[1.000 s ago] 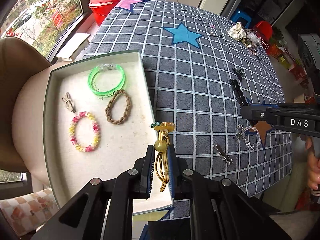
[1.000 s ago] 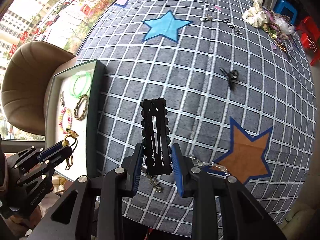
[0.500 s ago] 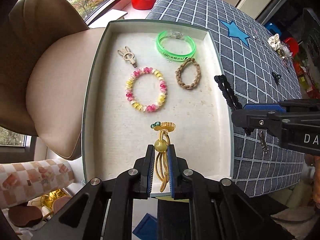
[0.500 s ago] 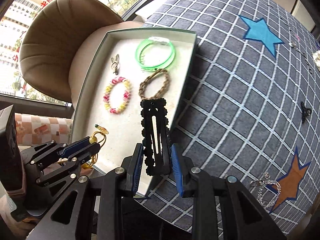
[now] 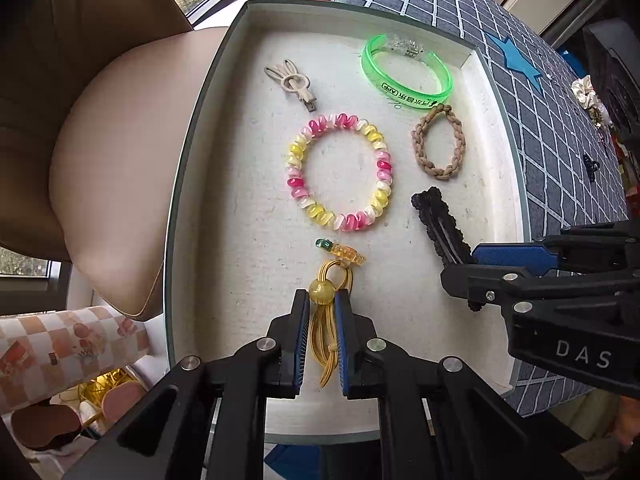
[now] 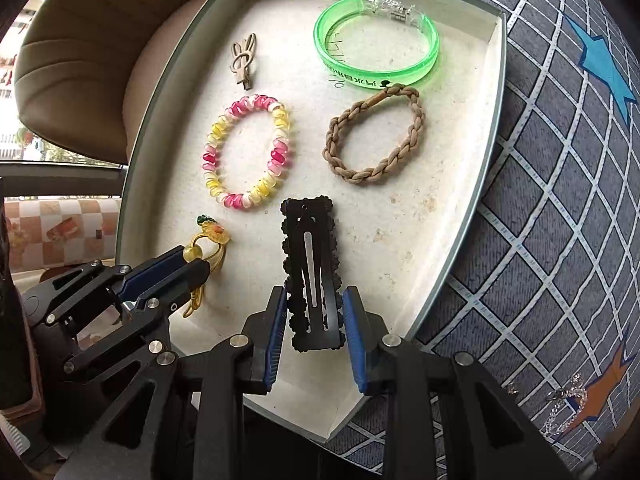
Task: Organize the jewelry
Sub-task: 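Carry the yellow hair tie with the left tool while the right tool carries the black clip into the tray, then open the right tool to drop the black clip while the left tool releases the hair tie in the tray, then move the left tool to the silver spiky hair clip while the right tool moves to the silver chain bracelet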
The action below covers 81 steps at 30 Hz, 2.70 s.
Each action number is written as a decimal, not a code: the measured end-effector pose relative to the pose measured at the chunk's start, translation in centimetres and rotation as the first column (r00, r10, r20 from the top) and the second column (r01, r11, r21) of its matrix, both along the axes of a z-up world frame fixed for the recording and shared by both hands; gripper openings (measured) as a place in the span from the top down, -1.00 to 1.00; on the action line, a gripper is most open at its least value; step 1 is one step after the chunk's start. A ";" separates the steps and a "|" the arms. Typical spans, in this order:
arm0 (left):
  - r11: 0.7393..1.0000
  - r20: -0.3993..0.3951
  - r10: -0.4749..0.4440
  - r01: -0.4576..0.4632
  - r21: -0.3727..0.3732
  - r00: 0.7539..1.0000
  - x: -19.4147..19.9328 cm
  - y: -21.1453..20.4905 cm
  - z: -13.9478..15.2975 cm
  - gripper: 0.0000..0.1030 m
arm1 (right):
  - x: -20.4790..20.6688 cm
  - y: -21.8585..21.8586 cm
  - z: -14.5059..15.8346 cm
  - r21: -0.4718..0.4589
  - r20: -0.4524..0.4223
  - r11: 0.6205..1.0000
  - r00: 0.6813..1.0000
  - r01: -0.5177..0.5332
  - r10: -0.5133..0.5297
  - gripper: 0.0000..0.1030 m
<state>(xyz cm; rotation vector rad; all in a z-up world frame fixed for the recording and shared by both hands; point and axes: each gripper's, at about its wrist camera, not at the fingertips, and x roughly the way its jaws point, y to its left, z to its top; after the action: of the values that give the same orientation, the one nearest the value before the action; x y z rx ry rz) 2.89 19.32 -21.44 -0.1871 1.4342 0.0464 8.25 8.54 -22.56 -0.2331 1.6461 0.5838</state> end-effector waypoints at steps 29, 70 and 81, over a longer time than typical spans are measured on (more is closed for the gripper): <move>0.992 0.014 -0.038 0.036 0.125 0.999 2.2 -1.4 1.5 0.61 | 3.5 -0.4 2.5 0.041 0.075 0.995 0.993 0.086 -0.089 -0.09; 0.960 0.009 -0.252 0.249 0.130 0.968 2.6 -22.4 6.5 -1.00 | -1.6 -34.9 6.3 -0.040 0.141 0.843 0.838 0.537 -0.527 -0.64; 0.994 -0.064 -0.038 0.044 0.100 0.997 0.9 -24.8 2.6 -1.00 | -0.9 -33.7 2.6 -0.086 0.130 0.962 0.960 0.258 -0.246 -0.64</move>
<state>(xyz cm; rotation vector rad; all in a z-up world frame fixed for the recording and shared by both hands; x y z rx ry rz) 3.76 -5.50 -18.84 -0.0738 1.4931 0.0918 7.40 -25.13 -20.01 -0.1267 1.5616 0.2867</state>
